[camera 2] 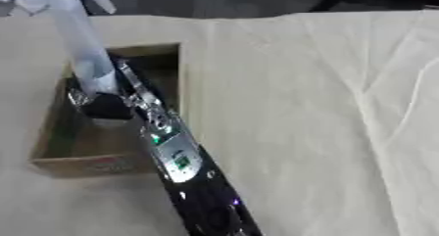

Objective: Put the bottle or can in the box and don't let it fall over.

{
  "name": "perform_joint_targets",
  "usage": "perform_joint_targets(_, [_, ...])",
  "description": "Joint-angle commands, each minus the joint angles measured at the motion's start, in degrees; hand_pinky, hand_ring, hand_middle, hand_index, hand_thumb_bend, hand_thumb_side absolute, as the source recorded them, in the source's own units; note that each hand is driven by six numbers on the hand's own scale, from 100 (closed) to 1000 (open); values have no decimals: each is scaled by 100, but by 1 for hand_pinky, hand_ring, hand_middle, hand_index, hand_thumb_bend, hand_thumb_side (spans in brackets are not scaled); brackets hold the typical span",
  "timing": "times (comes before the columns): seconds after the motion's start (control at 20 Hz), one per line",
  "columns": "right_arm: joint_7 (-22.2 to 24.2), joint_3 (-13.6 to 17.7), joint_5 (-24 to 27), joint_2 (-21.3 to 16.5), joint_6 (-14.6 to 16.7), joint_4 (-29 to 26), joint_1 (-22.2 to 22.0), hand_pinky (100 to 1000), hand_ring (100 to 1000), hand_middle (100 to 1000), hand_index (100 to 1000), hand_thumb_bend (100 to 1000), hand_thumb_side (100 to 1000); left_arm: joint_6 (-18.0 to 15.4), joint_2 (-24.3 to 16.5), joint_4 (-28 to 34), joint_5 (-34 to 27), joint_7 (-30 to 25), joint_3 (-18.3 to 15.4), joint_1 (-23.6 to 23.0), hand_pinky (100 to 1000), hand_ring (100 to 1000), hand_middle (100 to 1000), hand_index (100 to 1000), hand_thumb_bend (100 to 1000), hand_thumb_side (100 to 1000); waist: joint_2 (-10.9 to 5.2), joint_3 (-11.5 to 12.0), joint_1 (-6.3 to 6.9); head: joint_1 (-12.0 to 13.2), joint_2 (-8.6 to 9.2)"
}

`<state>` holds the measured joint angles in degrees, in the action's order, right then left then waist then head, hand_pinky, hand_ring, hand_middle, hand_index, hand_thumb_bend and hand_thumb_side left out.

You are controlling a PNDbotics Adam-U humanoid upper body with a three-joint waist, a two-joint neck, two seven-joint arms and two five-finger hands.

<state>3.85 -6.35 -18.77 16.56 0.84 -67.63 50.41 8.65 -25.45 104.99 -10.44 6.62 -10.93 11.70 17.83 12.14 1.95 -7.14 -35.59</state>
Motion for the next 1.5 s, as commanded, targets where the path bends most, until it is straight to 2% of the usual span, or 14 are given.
perform_joint_targets(0.05, [175, -20, -222, 46, -9, 49, 85, 994, 896, 740, 792, 100, 100, -4, -108, 97, 25, 0, -50, 54, 1000, 1000, 838, 836, 100, 100, -68, 19, 19, 15, 68])
perform_joint_targets(0.1, [373, -44, -317, 34, 9, 36, 96, 1000, 1000, 855, 924, 100, 100, -4, -110, 97, 18, 4, -51, 54, 1000, 1000, 838, 836, 100, 100, -74, 17, 19, 18, 68])
perform_joint_targets(0.25, [862, -6, -610, -68, 19, -66, 156, 1000, 1000, 938, 1000, 100, 100, -4, -115, 94, 3, 13, -54, 47, 1000, 1000, 838, 836, 100, 100, -97, 6, 25, 30, 69])
perform_joint_targets(0.3, [934, 13, -655, -104, -27, -105, 183, 1000, 1000, 938, 1000, 100, 100, -4, -118, 93, -1, 14, -55, 46, 1000, 1000, 838, 836, 100, 100, -103, 4, 27, 32, 66])
perform_joint_targets(0.4, [1008, 32, -667, -149, -131, -195, 228, 1000, 1000, 947, 999, 100, 215, -5, -121, 93, -9, 13, -52, 50, 1000, 1000, 838, 836, 100, 100, -112, 2, 32, 37, 60])
perform_joint_targets(0.5, [1048, 29, -646, -165, -217, -268, 242, 1000, 1000, 947, 999, 100, 215, -5, -122, 93, -14, 11, -50, 52, 1000, 1000, 838, 836, 100, 100, -115, 2, 34, 38, 58])
perform_joint_targets(0.55, [1069, 20, -631, -165, -248, -305, 253, 1000, 1000, 970, 1000, 100, 418, -5, -123, 93, -15, 11, -49, 53, 1000, 1000, 838, 836, 100, 100, -119, 4, 37, 38, 53])
perform_joint_targets(0.75, [1248, -51, -449, -169, -434, -555, 295, 1000, 1000, 982, 1000, 100, 561, -6, -130, 88, -25, 10, -47, 56, 1000, 1000, 838, 836, 100, 100, -141, 5, 47, 47, 39])
perform_joint_targets(0.85, [1326, -73, -408, -184, -505, -640, 304, 1000, 1000, 985, 1000, 100, 577, -8, -134, 86, -31, 10, -48, 60, 1000, 1000, 837, 836, 100, 100, -153, 3, 50, 50, 40])
perform_joint_targets(1.0, [1427, -84, -417, -200, -577, -672, 302, 1000, 1000, 985, 1000, 100, 547, -10, -137, 84, -39, 12, -49, 61, 1000, 1000, 837, 836, 100, 100, -169, -1, 58, 56, 39])
perform_joint_targets(1.1, [1516, -91, -454, -207, -608, -661, 301, 1000, 1000, 986, 1000, 100, 471, -10, -137, 83, -42, 14, -49, 58, 1000, 1000, 837, 836, 100, 100, -175, 0, 61, 56, 38])
perform_joint_targets(1.15, [1573, -96, -481, -210, -616, -654, 301, 1000, 1000, 989, 1000, 100, 307, -9, -137, 82, -43, 16, -50, 57, 1000, 1000, 837, 835, 100, 100, -176, 1, 62, 56, 37])
perform_joint_targets(1.3, [1879, -147, -654, -225, -606, -626, 311, 1000, 1000, 999, 1000, 100, 110, -8, -141, 80, -46, 24, -53, 52, 1000, 1000, 836, 835, 100, 100, -189, 2, 61, 67, 18])
perform_joint_targets(1.5, [2307, -178, -1012, -226, -569, -617, 351, 1000, 1000, 1000, 1000, 100, 100, -10, -155, 76, -59, 33, -56, 39, 1000, 1000, 836, 835, 100, 100, -234, -9, 57, 98, -15])
